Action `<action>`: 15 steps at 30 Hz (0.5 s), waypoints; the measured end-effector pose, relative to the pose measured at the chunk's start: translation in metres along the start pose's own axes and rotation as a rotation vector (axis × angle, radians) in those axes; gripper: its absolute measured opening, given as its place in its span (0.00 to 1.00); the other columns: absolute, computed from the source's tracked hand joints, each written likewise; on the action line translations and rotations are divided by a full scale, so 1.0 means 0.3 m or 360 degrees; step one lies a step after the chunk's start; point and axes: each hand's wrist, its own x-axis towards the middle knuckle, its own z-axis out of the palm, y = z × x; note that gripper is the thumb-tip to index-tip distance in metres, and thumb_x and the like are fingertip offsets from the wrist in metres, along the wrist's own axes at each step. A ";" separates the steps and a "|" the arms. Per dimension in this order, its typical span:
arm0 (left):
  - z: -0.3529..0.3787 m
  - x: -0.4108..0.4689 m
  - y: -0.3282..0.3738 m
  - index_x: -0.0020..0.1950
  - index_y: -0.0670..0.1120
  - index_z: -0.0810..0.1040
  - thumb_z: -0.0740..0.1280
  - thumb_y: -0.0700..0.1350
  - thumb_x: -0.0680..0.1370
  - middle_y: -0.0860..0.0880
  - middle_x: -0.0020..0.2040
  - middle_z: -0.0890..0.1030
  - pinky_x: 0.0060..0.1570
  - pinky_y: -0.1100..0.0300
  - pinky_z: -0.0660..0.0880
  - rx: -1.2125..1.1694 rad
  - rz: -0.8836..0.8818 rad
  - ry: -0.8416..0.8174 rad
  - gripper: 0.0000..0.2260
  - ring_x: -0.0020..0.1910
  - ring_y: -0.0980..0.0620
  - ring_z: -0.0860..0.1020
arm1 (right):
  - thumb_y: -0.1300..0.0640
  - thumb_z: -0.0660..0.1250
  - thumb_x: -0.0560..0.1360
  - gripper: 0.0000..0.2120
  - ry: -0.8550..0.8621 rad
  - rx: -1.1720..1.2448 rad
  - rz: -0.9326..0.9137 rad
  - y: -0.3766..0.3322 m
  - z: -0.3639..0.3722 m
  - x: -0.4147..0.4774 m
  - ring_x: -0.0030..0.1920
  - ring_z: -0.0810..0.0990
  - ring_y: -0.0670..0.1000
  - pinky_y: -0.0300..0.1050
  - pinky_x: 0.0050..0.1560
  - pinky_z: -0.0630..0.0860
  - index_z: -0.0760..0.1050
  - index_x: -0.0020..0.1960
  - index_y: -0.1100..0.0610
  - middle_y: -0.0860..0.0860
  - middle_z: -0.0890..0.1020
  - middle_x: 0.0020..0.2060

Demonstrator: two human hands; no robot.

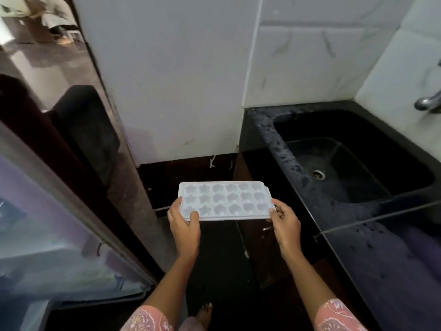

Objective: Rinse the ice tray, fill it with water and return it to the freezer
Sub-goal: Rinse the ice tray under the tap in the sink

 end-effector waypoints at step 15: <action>0.431 0.224 0.167 0.68 0.41 0.66 0.62 0.34 0.76 0.43 0.66 0.67 0.57 0.58 0.68 -0.0058 0.0293 -0.0579 0.21 0.59 0.52 0.68 | 0.63 0.63 0.75 0.12 0.0634 0.0094 0.0122 -0.042 -0.183 0.246 0.50 0.80 0.53 0.51 0.56 0.77 0.76 0.49 0.47 0.54 0.80 0.53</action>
